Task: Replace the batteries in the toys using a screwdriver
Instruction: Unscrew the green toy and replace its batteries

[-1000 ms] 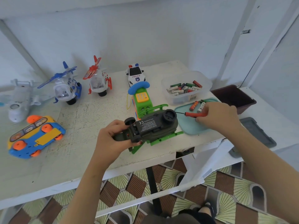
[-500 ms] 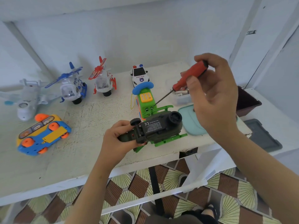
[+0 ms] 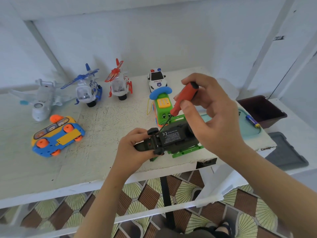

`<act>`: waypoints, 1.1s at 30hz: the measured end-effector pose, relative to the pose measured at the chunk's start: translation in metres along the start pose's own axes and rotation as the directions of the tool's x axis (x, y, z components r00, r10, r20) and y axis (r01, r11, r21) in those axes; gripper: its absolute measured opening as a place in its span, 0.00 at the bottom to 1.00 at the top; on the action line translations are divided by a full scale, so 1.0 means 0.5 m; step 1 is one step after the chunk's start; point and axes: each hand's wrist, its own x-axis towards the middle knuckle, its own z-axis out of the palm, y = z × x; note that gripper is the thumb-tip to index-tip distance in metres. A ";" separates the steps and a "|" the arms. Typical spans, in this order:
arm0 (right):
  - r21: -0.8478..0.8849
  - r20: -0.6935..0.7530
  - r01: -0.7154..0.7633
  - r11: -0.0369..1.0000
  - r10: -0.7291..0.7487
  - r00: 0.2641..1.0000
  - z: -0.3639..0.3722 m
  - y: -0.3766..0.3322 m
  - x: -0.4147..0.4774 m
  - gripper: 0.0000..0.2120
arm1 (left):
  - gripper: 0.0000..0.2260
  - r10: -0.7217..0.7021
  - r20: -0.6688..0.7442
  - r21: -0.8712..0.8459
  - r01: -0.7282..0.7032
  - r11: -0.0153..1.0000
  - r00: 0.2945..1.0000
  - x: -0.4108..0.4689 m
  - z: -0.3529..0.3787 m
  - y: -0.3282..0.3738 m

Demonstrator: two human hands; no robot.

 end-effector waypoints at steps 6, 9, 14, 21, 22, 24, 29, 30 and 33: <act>-0.027 0.002 0.012 1.000 -0.012 1.000 0.002 0.003 -0.002 0.14 | 0.31 0.015 -0.035 0.044 -0.013 0.999 0.999 -0.001 0.002 0.004; -0.027 -0.004 0.010 1.000 -0.010 1.000 0.000 0.004 -0.002 0.14 | 0.34 -0.022 -0.048 -0.018 0.021 1.000 0.999 0.002 0.004 0.006; -0.037 -0.008 0.007 0.999 -0.008 1.000 -0.003 0.001 -0.002 0.14 | 0.33 0.029 -0.026 -0.048 -0.030 0.998 0.999 0.002 0.004 0.007; -0.071 0.008 0.029 0.997 -0.028 1.000 -0.002 0.000 -0.002 0.14 | 0.26 0.062 -0.013 -0.041 -0.062 0.997 0.998 -0.001 0.005 0.016; -0.080 0.011 0.041 0.996 -0.040 0.999 -0.002 0.000 -0.002 0.14 | 0.26 0.063 -0.012 -0.041 -0.063 0.997 0.998 -0.001 0.006 0.017; -0.098 0.018 0.065 0.993 -0.063 0.998 -0.001 -0.001 -0.001 0.14 | 0.26 0.060 -0.011 -0.040 -0.060 0.997 0.998 -0.001 0.006 0.018; -0.100 0.069 0.086 0.991 -0.079 0.994 -0.002 0.001 0.003 0.14 | 0.25 0.060 -0.008 -0.036 -0.061 0.998 0.998 -0.001 0.006 0.019; -0.102 0.085 0.090 0.991 -0.082 0.993 -0.004 0.001 0.004 0.14 | 0.25 0.060 -0.006 -0.038 -0.061 0.997 0.998 -0.002 0.006 0.020; -0.124 0.138 0.113 0.986 -0.096 0.986 -0.008 -0.003 0.010 0.14 | 0.26 0.056 -0.007 -0.031 -0.056 0.998 0.998 -0.001 0.006 0.021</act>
